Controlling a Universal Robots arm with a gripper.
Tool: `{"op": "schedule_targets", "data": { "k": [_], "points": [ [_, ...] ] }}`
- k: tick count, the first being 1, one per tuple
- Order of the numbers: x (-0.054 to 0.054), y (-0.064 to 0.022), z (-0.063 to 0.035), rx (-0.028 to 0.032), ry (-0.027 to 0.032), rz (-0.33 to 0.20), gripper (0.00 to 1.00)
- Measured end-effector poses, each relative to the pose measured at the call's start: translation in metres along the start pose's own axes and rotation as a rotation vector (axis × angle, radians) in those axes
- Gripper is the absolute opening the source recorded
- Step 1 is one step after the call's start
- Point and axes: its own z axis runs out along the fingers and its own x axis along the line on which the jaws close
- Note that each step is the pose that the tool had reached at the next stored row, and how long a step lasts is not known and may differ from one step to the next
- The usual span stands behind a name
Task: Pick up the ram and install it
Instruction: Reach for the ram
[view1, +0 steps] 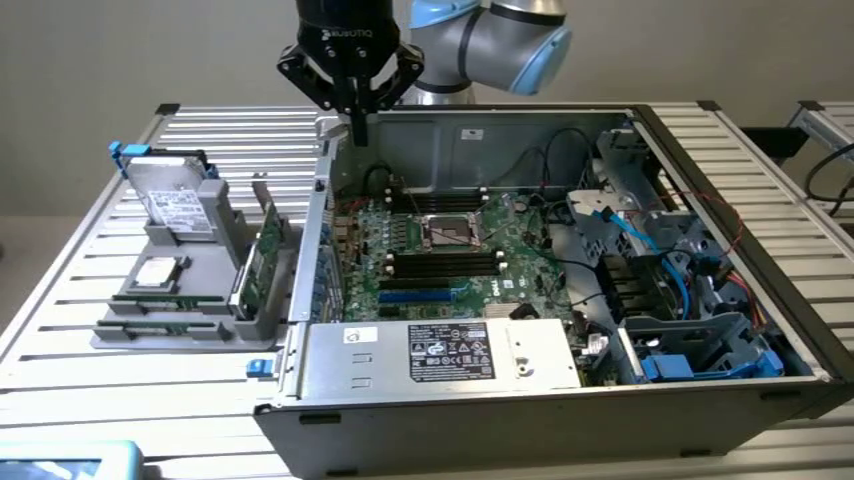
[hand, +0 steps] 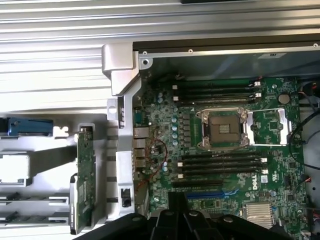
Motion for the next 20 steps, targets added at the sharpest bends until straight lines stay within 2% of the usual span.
{"op": "schedule_targets", "data": {
  "k": [11, 16, 20],
  "points": [
    [0.039, -0.0046, 0.0015, 0.0000, 0.0000, 0.000, 0.11],
    [0.057, -0.0100, 0.0025, 0.0001, 0.0000, 0.000, 0.11],
    [0.066, -0.0175, 0.0040, 0.0001, 0.0001, 0.000, 0.11]
  ]
}}
